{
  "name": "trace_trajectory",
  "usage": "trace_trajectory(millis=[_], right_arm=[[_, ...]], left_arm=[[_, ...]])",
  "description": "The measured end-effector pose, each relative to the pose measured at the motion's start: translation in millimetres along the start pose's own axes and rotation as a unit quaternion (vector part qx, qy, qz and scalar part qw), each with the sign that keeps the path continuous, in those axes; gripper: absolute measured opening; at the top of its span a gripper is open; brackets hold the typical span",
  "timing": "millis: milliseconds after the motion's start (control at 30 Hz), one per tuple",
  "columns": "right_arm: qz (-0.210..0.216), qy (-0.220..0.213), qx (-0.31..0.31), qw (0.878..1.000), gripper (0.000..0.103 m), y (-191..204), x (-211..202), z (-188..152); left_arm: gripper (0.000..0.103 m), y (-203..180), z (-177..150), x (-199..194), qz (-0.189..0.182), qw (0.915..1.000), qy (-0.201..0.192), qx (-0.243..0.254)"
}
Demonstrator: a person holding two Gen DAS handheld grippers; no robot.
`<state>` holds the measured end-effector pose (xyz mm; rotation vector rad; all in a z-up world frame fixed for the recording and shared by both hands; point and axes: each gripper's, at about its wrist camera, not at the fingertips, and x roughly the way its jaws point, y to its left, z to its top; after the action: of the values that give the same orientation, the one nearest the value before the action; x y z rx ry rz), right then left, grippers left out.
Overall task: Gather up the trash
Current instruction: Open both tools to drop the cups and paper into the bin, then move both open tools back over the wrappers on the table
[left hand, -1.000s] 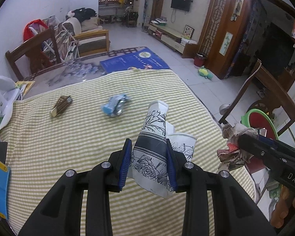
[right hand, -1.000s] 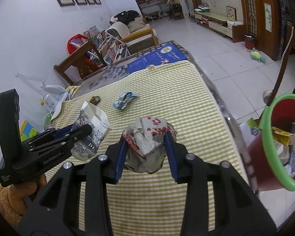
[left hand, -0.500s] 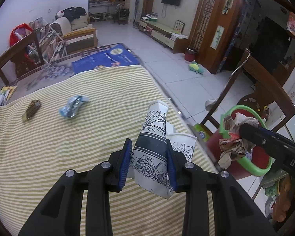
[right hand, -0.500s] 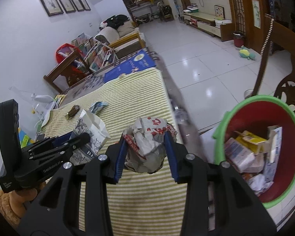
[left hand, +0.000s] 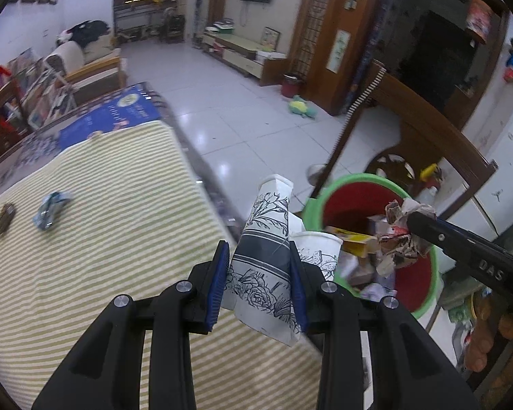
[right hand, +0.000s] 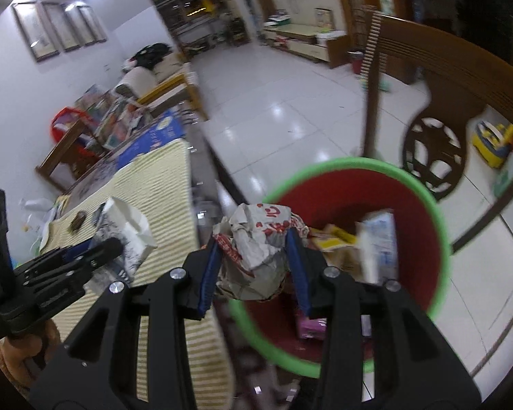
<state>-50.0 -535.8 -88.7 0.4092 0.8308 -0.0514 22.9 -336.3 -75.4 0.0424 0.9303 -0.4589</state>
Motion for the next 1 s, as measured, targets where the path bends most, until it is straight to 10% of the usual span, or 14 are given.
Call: trace_trajectory(millis=[133,367,467,567,1000], right_arm=[[-0.029,-0.005,0.032,0.999,0.058,-31,-6,-3],[-0.050,-0.023,0.064,0.996,0.064,-63,-23,-7],[-0.052,-0.018,0.067,0.996,0.069,-70,-25,-10],[-0.056,-0.019,0.072,0.996,0.076,-74,-28,-13],[-0.016,-0.016,0.030,0.999,0.076,-15,-3,-1]], left_arm=[[0.031,-29,2,9,-0.021,0.9996,0.008,0.019],[0.034,-73,14,22,-0.057,0.9969,0.011,0.052],[0.071,-89,20,27,-0.067,0.9956,0.012,0.065],[0.071,-93,20,24,-0.068,0.9952,0.002,0.070],[0.073,3,12,6,0.005,0.9999,-0.004,-0.014]])
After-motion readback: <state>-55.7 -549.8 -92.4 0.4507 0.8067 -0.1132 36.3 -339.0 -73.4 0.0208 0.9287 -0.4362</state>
